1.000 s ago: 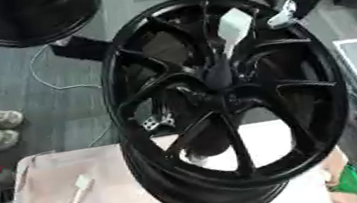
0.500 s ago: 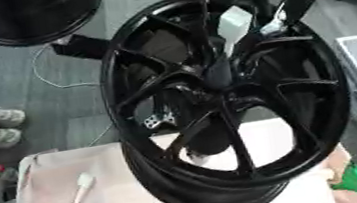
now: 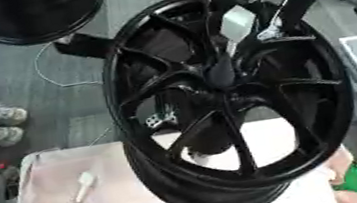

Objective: Pull the pin out of the wheel hub.

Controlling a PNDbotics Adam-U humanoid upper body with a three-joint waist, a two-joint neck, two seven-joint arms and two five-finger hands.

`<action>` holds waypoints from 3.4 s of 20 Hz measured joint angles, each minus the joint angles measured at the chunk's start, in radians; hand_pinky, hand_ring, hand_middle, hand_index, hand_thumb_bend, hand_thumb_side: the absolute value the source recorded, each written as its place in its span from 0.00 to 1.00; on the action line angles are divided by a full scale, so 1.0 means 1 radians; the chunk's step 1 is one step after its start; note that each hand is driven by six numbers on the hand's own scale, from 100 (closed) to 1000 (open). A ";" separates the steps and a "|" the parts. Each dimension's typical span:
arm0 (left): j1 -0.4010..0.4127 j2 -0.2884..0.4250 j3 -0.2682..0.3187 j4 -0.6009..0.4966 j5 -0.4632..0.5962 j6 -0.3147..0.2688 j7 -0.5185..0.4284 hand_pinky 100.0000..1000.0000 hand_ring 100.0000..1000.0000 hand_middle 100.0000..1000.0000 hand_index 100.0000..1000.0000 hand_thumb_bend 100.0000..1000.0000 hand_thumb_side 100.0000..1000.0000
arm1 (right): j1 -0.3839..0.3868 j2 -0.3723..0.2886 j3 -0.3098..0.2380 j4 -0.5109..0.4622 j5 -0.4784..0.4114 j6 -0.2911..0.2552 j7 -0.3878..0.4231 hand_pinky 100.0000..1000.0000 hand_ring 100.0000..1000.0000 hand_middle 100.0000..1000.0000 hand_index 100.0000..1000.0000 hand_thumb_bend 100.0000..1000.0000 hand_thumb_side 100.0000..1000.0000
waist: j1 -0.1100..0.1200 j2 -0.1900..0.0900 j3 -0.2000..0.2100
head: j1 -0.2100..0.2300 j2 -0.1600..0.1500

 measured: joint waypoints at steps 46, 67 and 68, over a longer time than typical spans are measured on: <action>0.022 -0.005 0.001 0.006 0.000 0.006 -0.001 0.58 0.65 0.63 0.75 0.07 1.00 | -0.066 -0.032 -0.124 -0.050 -0.065 0.025 -0.178 0.31 0.26 0.44 0.51 0.00 0.09 | -0.007 -0.043 -0.044 | 0.021 0.000; 0.070 0.001 0.057 0.013 0.011 0.003 0.051 0.58 0.66 0.63 0.75 0.06 1.00 | 0.317 -0.123 -0.629 0.278 -0.243 0.192 -0.496 0.27 0.27 0.46 0.54 0.01 0.05 | 0.053 -0.075 -0.266 | 0.071 0.000; 0.069 0.001 0.057 0.013 0.011 0.002 0.052 0.58 0.66 0.63 0.75 0.06 1.00 | 0.341 -0.099 -0.654 0.304 -0.234 0.207 -0.511 0.28 0.28 0.48 0.56 0.02 0.05 | 0.055 -0.074 -0.265 | 0.069 0.000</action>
